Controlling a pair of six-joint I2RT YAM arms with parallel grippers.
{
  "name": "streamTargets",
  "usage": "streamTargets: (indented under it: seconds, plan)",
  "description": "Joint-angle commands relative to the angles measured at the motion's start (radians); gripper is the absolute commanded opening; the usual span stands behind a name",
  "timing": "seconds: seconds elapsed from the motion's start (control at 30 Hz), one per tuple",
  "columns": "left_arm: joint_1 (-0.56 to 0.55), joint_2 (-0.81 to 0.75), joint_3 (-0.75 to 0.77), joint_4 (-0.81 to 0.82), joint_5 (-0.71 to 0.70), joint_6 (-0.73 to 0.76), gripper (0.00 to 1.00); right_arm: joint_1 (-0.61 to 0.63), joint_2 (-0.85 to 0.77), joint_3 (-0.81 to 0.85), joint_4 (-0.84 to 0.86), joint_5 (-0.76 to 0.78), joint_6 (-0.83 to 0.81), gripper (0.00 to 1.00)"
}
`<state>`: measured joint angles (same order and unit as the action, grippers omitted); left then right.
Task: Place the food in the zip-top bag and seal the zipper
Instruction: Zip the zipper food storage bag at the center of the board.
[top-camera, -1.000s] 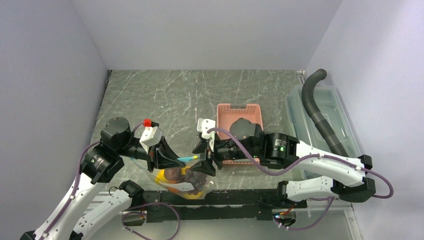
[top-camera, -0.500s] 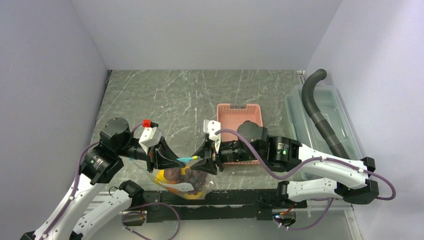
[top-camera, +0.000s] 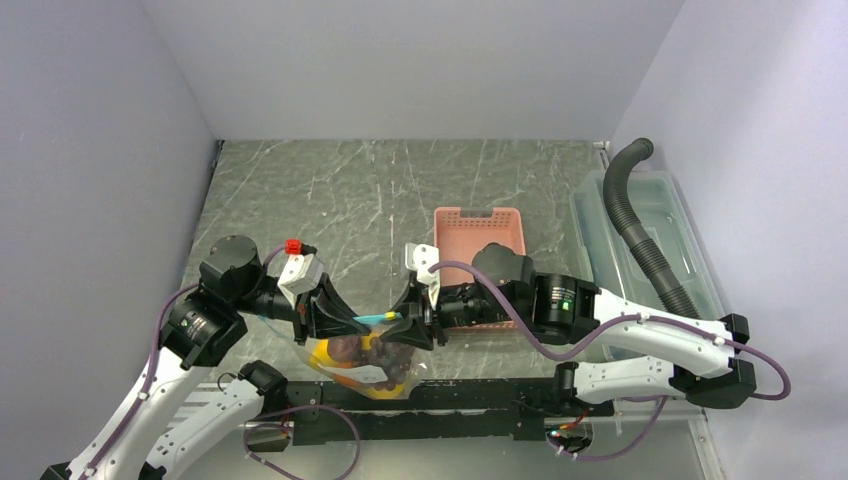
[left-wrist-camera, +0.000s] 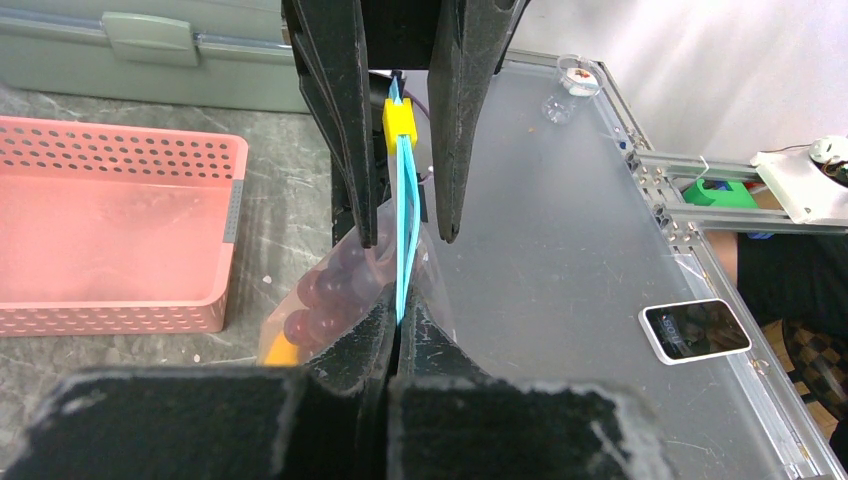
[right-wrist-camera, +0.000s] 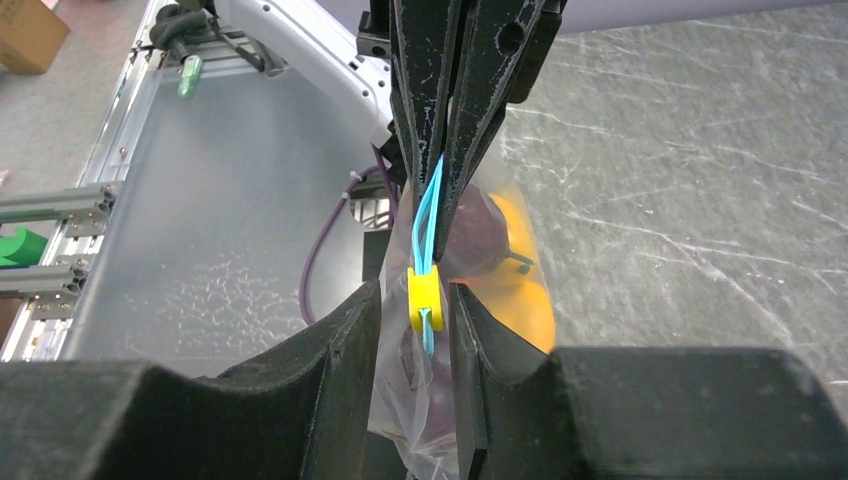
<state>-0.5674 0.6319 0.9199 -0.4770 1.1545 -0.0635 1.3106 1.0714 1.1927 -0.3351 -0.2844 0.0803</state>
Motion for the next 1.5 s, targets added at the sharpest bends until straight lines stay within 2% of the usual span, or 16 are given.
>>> streamTargets:
  seconds: [0.0,0.33,0.6,0.87,1.0,1.13,1.27,1.47]
  plan:
    - [-0.004,-0.01,0.014,0.051,0.028,0.023,0.0,-0.001,-0.013,-0.009,0.052,-0.026,0.005,0.34]
    - [-0.004,-0.009,0.015,0.052,0.027,0.024,0.0,-0.002,-0.012,-0.012,0.06,-0.039,0.003,0.2]
    - [-0.005,-0.014,0.012,0.051,0.018,0.024,0.0,-0.003,-0.018,-0.021,0.067,-0.053,0.003,0.0]
    - [-0.005,-0.01,0.017,0.046,0.013,0.024,0.0,-0.004,-0.012,-0.001,0.041,-0.058,0.016,0.0]
    - [-0.005,-0.011,0.017,0.048,-0.015,0.022,0.32,-0.005,0.009,0.035,-0.009,-0.039,0.021,0.0]
    - [-0.005,-0.011,0.014,0.054,-0.024,0.017,0.48,-0.007,0.036,0.072,-0.062,-0.018,0.032,0.0]
    - [-0.005,-0.008,0.011,0.065,-0.029,0.008,0.58,-0.008,0.057,0.091,-0.091,-0.015,0.047,0.0]
    - [-0.005,0.008,0.007,0.078,-0.071,-0.007,0.61,-0.008,0.099,0.137,-0.131,-0.006,0.074,0.0]
